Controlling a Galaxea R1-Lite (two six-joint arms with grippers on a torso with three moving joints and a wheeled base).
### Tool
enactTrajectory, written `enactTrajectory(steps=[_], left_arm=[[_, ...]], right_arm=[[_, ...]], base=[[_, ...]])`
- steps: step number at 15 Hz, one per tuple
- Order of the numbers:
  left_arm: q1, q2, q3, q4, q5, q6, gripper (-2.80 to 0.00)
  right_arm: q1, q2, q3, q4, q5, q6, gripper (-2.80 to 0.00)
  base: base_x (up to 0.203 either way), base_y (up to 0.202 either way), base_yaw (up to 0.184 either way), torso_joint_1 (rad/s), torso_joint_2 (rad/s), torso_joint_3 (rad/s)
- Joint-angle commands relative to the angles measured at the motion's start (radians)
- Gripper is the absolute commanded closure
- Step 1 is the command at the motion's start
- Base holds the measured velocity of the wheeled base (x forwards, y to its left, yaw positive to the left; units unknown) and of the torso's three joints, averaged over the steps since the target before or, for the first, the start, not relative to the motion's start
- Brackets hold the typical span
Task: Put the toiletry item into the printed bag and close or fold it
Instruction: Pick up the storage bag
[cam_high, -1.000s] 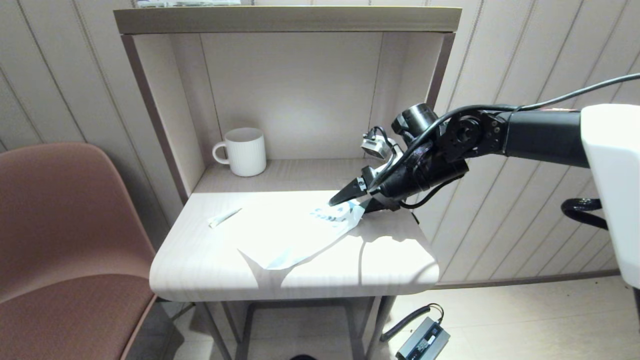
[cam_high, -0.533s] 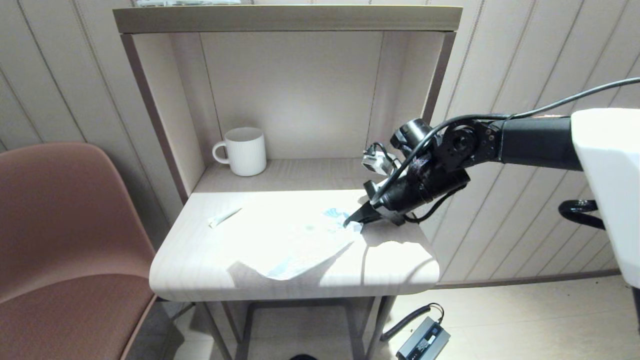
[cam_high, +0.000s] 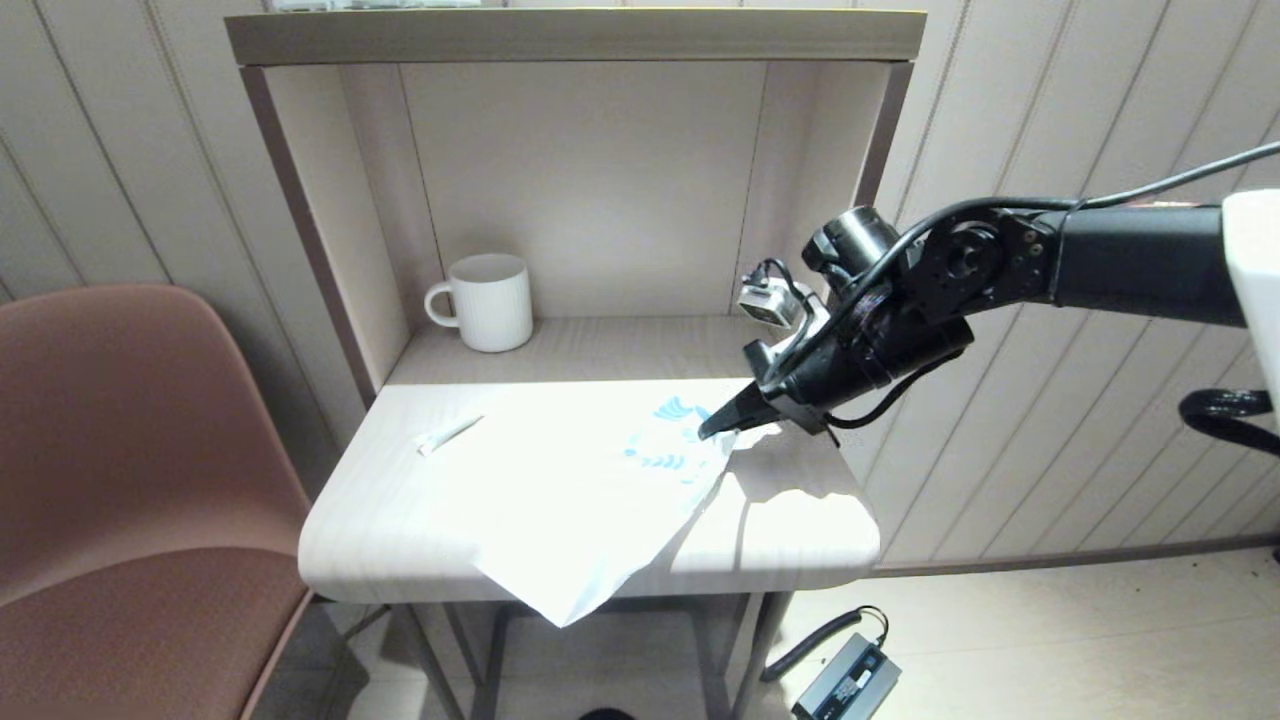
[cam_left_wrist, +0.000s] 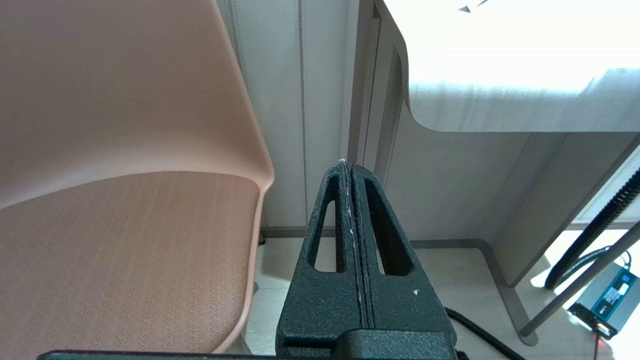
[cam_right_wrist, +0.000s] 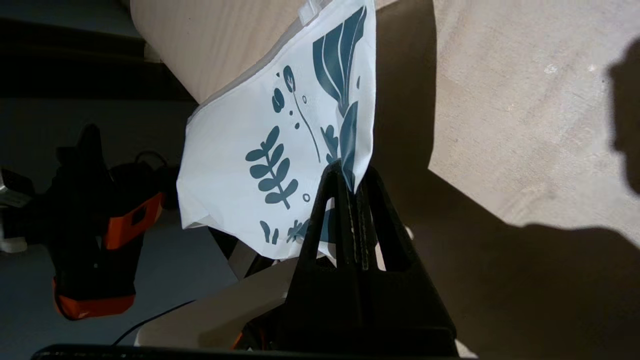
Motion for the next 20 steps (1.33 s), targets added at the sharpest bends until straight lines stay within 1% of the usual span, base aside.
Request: enactTrajectory(steps=[1, 4, 8, 9, 10, 11, 12, 14, 15, 16, 18, 19, 20], left_arm=[[0.000, 0.000, 0.000, 0.000, 0.000, 0.000, 0.00], [0.000, 0.000, 0.000, 0.000, 0.000, 0.001, 0.00], [0.002, 0.000, -0.004, -0.010, -0.001, -0.002, 0.00], [0.001, 0.001, -0.043, -0.014, -0.006, -0.026, 0.00], [0.001, 0.009, -0.120, 0.002, -0.017, -0.059, 0.00], [0.001, 0.033, -0.215, 0.045, -0.045, -0.091, 0.00], [0.001, 0.071, -0.295, 0.102, -0.091, -0.115, 0.00], [0.001, 0.180, -0.368, 0.174, -0.183, -0.163, 0.00], [0.001, 0.246, -0.394, 0.187, -0.227, -0.188, 0.00], [0.001, 0.298, -0.417, 0.191, -0.263, -0.209, 0.00], [0.001, 0.419, -0.482, 0.186, -0.367, -0.267, 0.00], [0.001, 0.469, -0.514, 0.180, -0.428, -0.292, 0.00], [0.001, 0.512, -0.539, 0.175, -0.479, -0.316, 0.00]], right_arm=[[-0.012, -0.075, 0.009, 0.001, 0.007, 0.003, 0.00], [-0.019, -0.180, 0.039, -0.009, 0.010, 0.002, 0.00], [-0.047, -0.239, 0.064, -0.066, 0.008, 0.023, 0.00], [-0.050, -0.253, 0.086, -0.098, 0.008, 0.033, 0.00], [-0.058, -0.270, 0.118, -0.144, 0.007, 0.036, 0.00], [-0.063, -0.293, 0.159, -0.204, 0.006, 0.037, 0.00], [-0.065, -0.318, 0.207, -0.269, 0.004, 0.038, 0.00], [-0.067, -0.356, 0.312, -0.421, -0.008, 0.039, 0.00], [-0.068, -0.375, 0.379, -0.515, -0.040, 0.040, 0.00], [-0.067, -0.387, 0.432, -0.601, -0.080, 0.041, 0.00], [-0.057, -0.408, 0.529, -0.833, -0.223, 0.061, 0.00], [-0.052, -0.413, 0.554, -0.922, -0.311, 0.084, 0.00], [-0.038, -0.418, 0.566, -0.974, -0.380, 0.103, 0.00]], base=[[0.000, 0.000, 0.000, 0.000, 0.00, 0.000], [0.000, 0.000, 0.000, 0.000, 0.00, 0.000], [0.000, 0.000, 0.000, 0.000, 0.00, 0.000], [0.000, 0.000, 0.000, 0.000, 0.00, 0.000], [0.000, 0.000, 0.000, 0.000, 0.00, 0.000], [0.000, 0.000, 0.000, 0.000, 0.00, 0.000], [0.000, 0.000, 0.000, 0.000, 0.00, 0.000], [0.000, 0.000, 0.000, 0.000, 0.00, 0.000], [0.000, 0.000, 0.000, 0.000, 0.00, 0.000], [0.000, 0.000, 0.000, 0.000, 0.00, 0.000], [0.000, 0.000, 0.000, 0.000, 0.00, 0.000], [0.000, 0.000, 0.000, 0.000, 0.00, 0.000], [0.000, 0.000, 0.000, 0.000, 0.00, 0.000]])
